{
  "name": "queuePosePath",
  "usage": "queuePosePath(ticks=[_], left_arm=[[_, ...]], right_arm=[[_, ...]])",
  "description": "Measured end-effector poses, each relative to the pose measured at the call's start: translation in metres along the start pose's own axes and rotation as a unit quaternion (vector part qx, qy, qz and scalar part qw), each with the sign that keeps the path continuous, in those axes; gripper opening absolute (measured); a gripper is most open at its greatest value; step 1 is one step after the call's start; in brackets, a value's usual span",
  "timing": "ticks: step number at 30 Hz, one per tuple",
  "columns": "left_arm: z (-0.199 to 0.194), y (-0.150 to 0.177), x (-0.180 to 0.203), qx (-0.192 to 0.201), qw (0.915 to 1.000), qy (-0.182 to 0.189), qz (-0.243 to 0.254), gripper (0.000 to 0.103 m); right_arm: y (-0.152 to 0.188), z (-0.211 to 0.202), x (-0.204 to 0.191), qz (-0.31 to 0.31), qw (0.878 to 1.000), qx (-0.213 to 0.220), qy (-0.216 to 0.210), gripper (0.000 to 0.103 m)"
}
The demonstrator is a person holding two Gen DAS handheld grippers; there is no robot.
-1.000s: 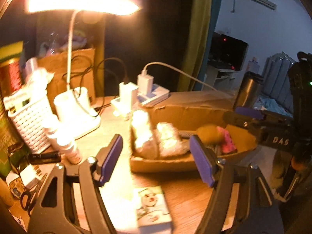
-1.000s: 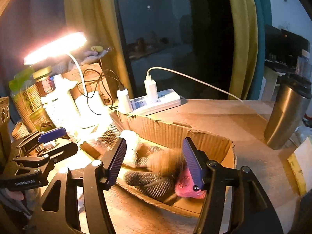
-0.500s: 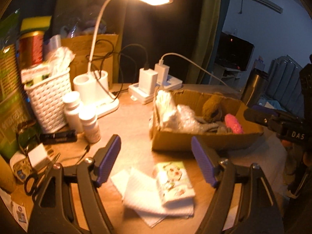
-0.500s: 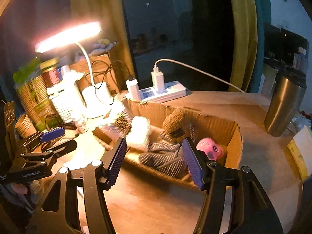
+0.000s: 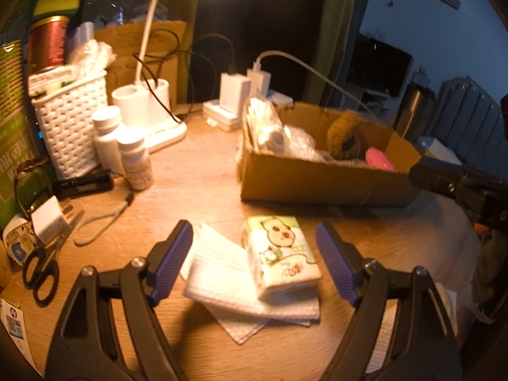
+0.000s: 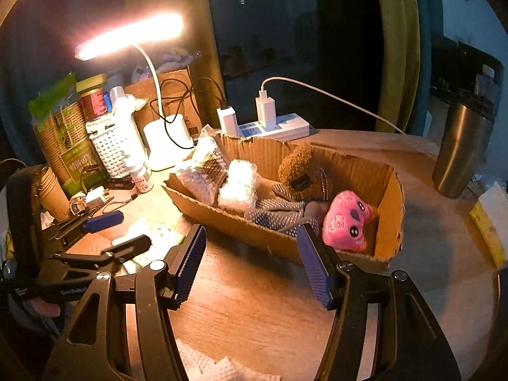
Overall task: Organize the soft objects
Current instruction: 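Lower the tissue pack into the box and open the left tool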
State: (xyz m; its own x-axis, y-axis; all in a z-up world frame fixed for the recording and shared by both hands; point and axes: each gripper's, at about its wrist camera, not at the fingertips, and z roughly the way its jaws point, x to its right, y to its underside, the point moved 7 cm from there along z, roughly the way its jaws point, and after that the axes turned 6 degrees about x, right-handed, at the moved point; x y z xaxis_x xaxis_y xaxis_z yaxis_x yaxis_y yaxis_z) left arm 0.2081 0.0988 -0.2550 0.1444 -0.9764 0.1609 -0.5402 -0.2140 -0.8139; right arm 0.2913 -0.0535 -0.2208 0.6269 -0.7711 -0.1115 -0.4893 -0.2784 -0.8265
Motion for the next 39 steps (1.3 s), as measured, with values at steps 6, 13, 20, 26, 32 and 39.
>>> queuePosePath(ticks=[6, 13, 20, 26, 32, 39], left_arm=[[0.016, 0.014, 0.012, -0.034, 0.9993, -0.008, 0.012, 0.081], [0.026, 0.020, 0.025, -0.054, 0.9973, -0.024, 0.044, 0.059], [0.026, 0.023, 0.034, -0.061, 0.9966, -0.013, 0.055, 0.052], [0.015, 0.015, 0.043, -0.045, 0.9973, -0.004, 0.058, 0.052], [-0.002, -0.004, 0.062, -0.020, 0.9978, 0.013, 0.063, 0.052], [-0.013, -0.030, 0.085, 0.011, 0.9971, 0.029, 0.070, 0.052]], right_arm=[[0.008, -0.007, 0.009, 0.009, 1.000, 0.001, 0.003, 0.063], [0.011, -0.014, 0.021, 0.021, 1.000, 0.007, 0.005, 0.063], [0.012, -0.021, 0.030, 0.030, 0.999, 0.014, 0.004, 0.063], [0.011, -0.029, 0.040, 0.035, 0.999, 0.022, 0.006, 0.063], [0.005, -0.041, 0.050, 0.038, 0.999, 0.035, 0.010, 0.063], [0.000, -0.051, 0.063, 0.043, 0.998, 0.048, 0.015, 0.063]])
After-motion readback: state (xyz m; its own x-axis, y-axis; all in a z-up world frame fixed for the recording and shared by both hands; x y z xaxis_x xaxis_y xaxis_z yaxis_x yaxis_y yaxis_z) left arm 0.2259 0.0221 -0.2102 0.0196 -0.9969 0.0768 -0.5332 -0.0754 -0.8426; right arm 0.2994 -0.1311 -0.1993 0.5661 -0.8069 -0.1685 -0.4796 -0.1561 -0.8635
